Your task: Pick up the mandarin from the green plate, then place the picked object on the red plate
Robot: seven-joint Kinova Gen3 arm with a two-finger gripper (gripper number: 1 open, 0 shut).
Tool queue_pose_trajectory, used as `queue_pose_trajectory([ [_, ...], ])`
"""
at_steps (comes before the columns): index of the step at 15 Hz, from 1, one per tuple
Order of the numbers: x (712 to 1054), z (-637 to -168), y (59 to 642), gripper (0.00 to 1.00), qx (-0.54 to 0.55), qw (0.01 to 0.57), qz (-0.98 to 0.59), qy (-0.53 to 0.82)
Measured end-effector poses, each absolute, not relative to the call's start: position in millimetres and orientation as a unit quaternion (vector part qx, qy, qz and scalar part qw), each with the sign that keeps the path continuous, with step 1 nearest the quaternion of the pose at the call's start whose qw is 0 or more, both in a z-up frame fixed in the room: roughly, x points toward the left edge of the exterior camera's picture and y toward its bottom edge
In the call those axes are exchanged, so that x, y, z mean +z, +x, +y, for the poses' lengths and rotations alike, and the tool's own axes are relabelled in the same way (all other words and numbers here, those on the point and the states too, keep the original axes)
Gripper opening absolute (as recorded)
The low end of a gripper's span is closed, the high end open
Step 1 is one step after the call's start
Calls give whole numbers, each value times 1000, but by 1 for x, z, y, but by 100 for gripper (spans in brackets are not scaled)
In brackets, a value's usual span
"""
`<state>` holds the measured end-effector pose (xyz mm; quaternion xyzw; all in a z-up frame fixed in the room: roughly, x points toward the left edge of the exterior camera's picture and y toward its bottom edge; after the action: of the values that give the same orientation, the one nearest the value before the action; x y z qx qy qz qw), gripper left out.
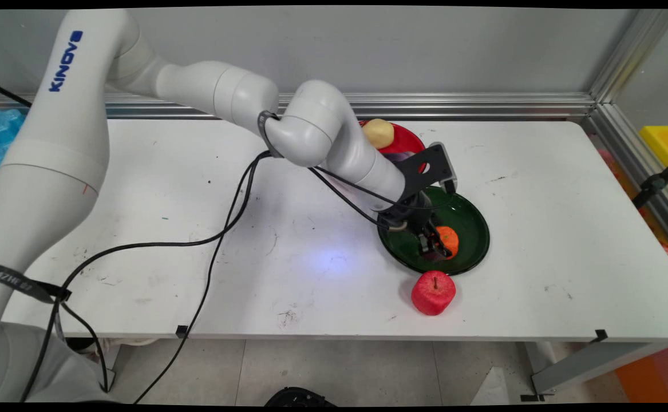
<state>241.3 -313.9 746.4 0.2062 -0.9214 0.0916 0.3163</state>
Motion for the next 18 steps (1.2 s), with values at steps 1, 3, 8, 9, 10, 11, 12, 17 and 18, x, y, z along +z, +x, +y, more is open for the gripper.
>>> queue_pose_trajectory([
  [1,745,-314,241,0,91,317,-921,207],
  [3,742,-313,240,0,90,318,-921,208],
  [8,741,-315,240,0,94,321,-919,209],
  [9,742,-317,241,0,96,322,-919,209],
  [10,745,-319,242,0,97,323,-918,208],
  [11,749,-322,244,0,99,325,-918,206],
  [12,755,-326,246,0,101,326,-917,205],
  [17,784,-354,267,0,119,331,-914,201],
  [18,789,-360,274,0,124,330,-914,201],
])
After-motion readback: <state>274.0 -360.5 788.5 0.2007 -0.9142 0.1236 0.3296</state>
